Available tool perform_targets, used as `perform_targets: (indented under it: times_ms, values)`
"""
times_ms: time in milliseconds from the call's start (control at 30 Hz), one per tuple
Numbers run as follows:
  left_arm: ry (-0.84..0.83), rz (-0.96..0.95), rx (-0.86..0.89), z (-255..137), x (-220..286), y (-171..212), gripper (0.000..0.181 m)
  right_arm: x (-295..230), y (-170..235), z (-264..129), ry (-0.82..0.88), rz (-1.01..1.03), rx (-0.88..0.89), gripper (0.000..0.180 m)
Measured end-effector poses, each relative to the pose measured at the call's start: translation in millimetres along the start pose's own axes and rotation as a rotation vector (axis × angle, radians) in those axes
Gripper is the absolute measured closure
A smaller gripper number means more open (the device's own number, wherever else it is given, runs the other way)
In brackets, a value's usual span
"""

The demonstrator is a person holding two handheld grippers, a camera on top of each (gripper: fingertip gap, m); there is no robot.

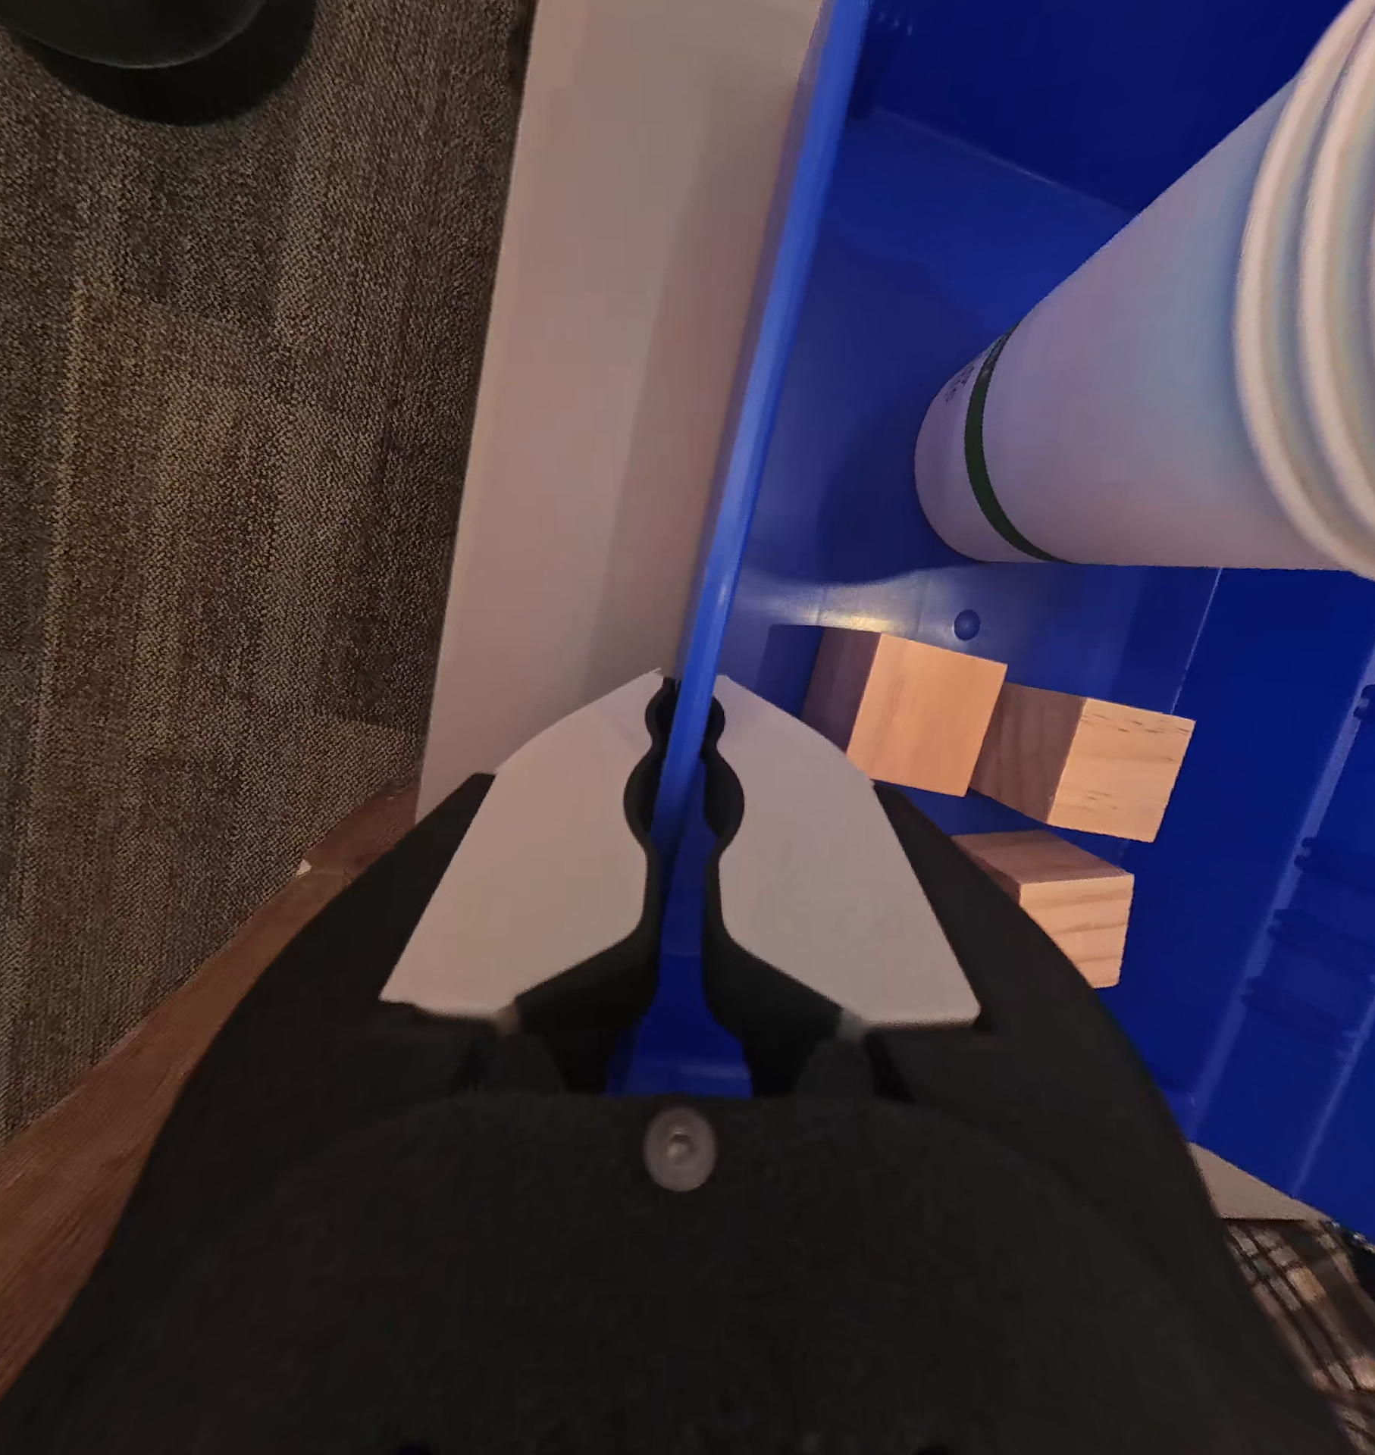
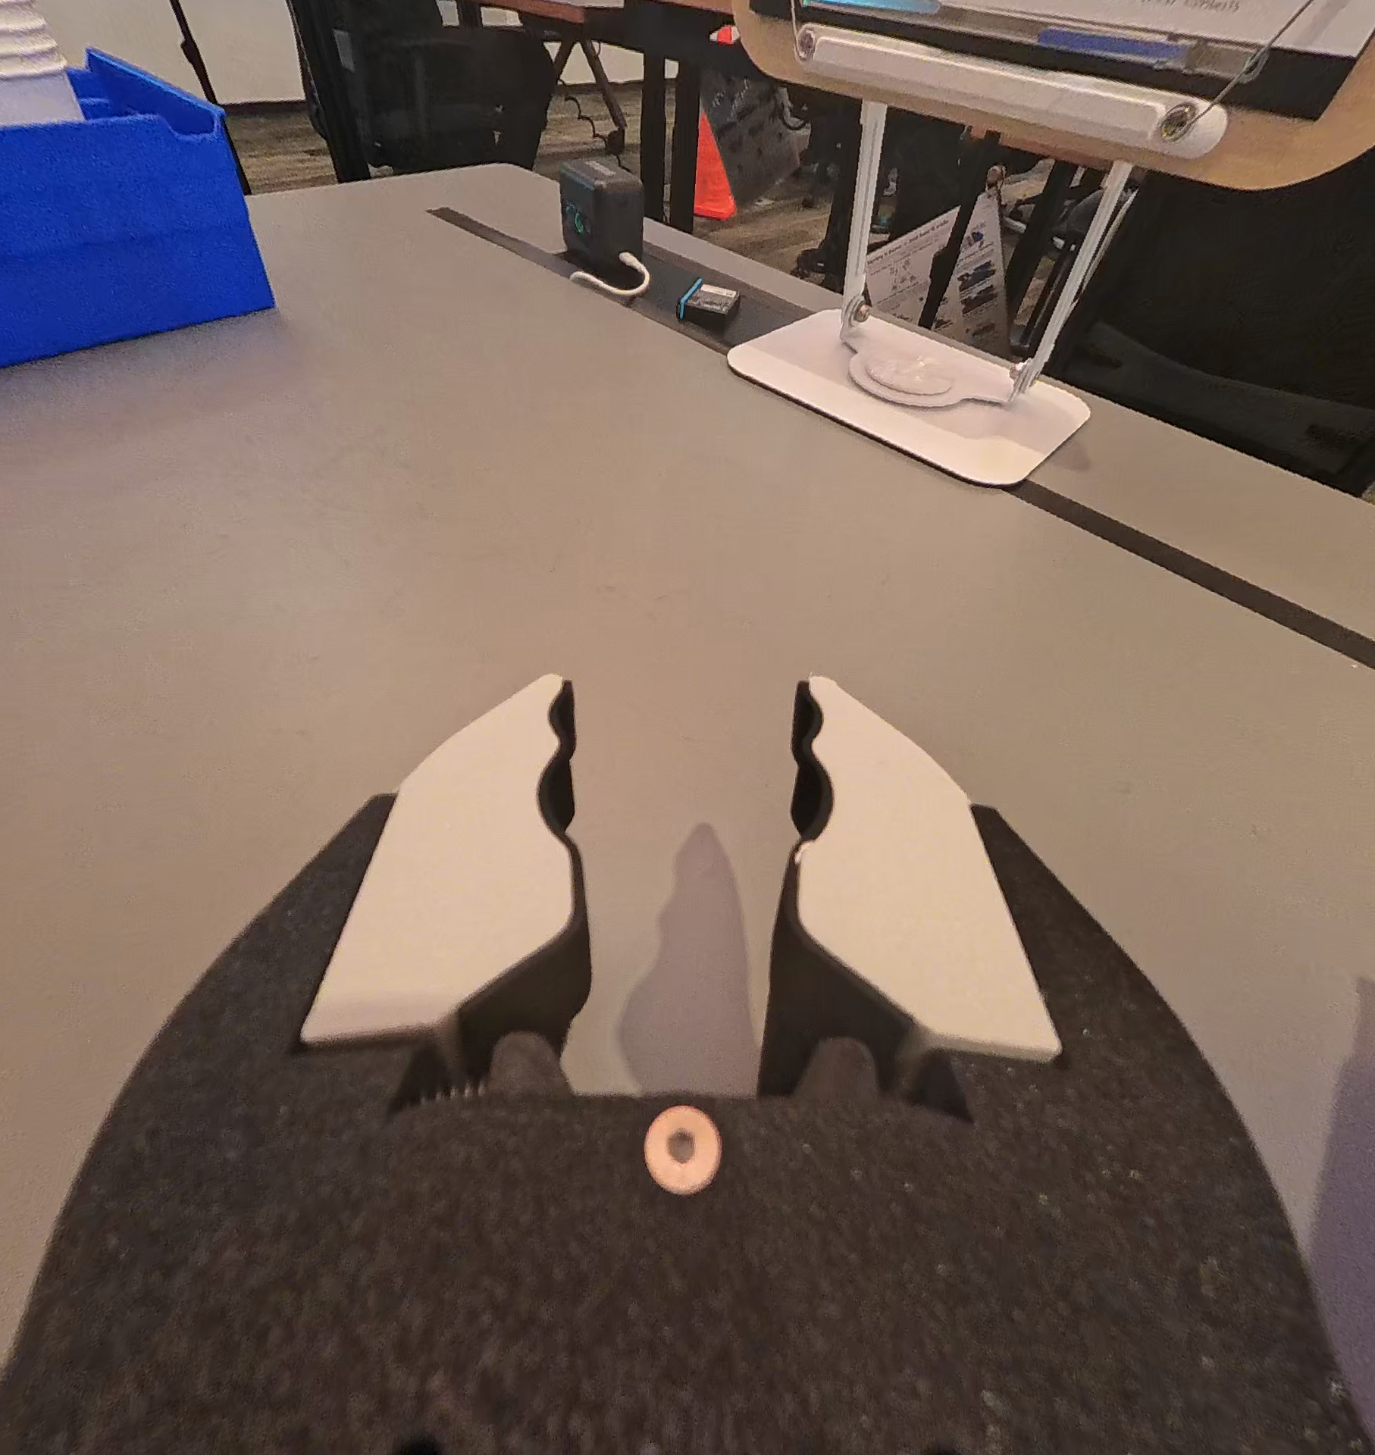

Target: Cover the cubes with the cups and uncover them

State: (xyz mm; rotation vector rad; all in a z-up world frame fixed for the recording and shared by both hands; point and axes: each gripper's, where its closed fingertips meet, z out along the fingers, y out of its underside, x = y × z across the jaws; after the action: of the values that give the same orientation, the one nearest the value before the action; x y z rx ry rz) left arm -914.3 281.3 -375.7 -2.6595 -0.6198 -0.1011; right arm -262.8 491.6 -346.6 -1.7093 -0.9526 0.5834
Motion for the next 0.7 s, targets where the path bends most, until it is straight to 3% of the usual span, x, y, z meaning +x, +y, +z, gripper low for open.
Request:
perform_targets:
  times_ms: [700]
  values:
    - [-0.017,-0.032,-0.002,0,-25,-10,0.176,0,6,2,-0.005,-0.003,-0.025,0.128]
